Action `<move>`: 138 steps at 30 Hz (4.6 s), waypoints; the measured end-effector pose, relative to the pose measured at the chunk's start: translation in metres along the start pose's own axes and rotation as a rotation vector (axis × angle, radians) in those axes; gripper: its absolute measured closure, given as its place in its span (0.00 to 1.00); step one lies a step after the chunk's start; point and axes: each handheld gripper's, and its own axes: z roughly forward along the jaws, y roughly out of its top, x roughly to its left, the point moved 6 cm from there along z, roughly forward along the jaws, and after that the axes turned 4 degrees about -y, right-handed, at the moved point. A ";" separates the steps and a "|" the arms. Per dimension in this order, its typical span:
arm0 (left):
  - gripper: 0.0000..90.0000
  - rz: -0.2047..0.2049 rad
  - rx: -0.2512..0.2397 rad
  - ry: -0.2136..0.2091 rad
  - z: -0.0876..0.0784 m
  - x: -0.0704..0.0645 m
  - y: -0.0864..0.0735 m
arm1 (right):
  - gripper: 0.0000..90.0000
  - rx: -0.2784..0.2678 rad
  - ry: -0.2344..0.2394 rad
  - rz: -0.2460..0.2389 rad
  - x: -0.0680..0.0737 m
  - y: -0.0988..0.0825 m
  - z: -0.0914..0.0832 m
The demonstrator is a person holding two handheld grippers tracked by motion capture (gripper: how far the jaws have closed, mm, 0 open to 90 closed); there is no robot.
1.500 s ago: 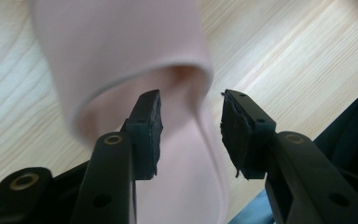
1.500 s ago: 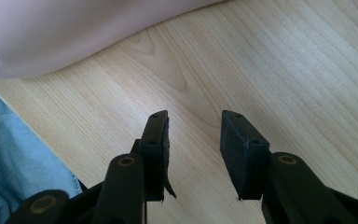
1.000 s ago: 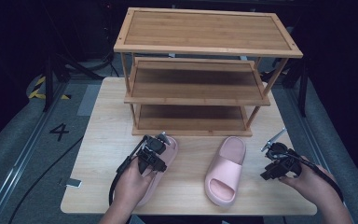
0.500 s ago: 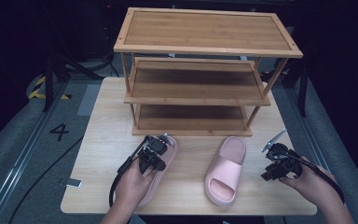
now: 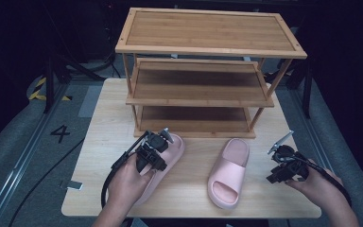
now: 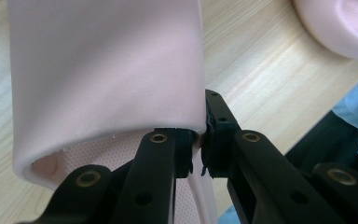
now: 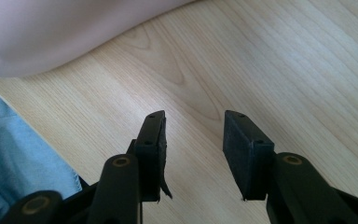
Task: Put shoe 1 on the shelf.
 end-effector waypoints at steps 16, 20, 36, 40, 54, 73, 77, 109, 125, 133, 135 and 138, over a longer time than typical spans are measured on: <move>0.92 0.083 -0.011 0.004 -0.058 -0.029 0.018 | 0.67 -0.018 -0.011 0.022 -0.005 -0.013 -0.009; 0.92 0.097 -0.014 -0.011 -0.070 -0.032 0.022 | 0.68 -0.012 -0.007 0.017 -0.005 -0.013 -0.007; 0.92 0.149 -0.043 -0.001 -0.121 -0.033 0.044 | 0.67 -0.003 0.003 0.027 -0.007 -0.015 0.000; 0.92 0.150 -0.052 0.009 -0.131 -0.034 0.052 | 0.67 -0.001 0.003 0.032 -0.006 -0.018 0.000; 0.92 0.195 -0.081 0.037 -0.146 -0.031 0.084 | 0.67 -0.001 0.003 0.042 -0.006 -0.022 0.000; 0.92 0.204 -0.083 0.128 -0.132 -0.011 0.152 | 0.67 -0.007 0.005 0.038 -0.008 -0.022 0.001; 0.92 0.204 -0.085 0.151 -0.123 -0.006 0.161 | 0.67 -0.008 0.008 0.041 -0.008 -0.022 0.001; 0.64 0.104 -0.167 0.174 -0.109 0.006 0.170 | 0.65 -0.007 0.030 0.017 0.000 -0.020 0.001; 0.56 0.014 -0.152 0.103 -0.149 0.016 0.095 | 0.64 -0.005 0.035 -0.002 -0.001 -0.011 0.002; 0.72 -0.072 -0.091 0.148 -0.158 0.044 0.061 | 0.64 -0.012 0.027 0.031 -0.009 -0.016 -0.001; 0.80 -0.098 -0.077 0.168 -0.157 0.053 0.054 | 0.64 -0.014 0.026 0.038 -0.011 -0.018 -0.002; 0.87 -0.117 -0.047 0.183 -0.150 0.065 0.046 | 0.64 -0.013 0.028 0.041 -0.012 -0.020 -0.003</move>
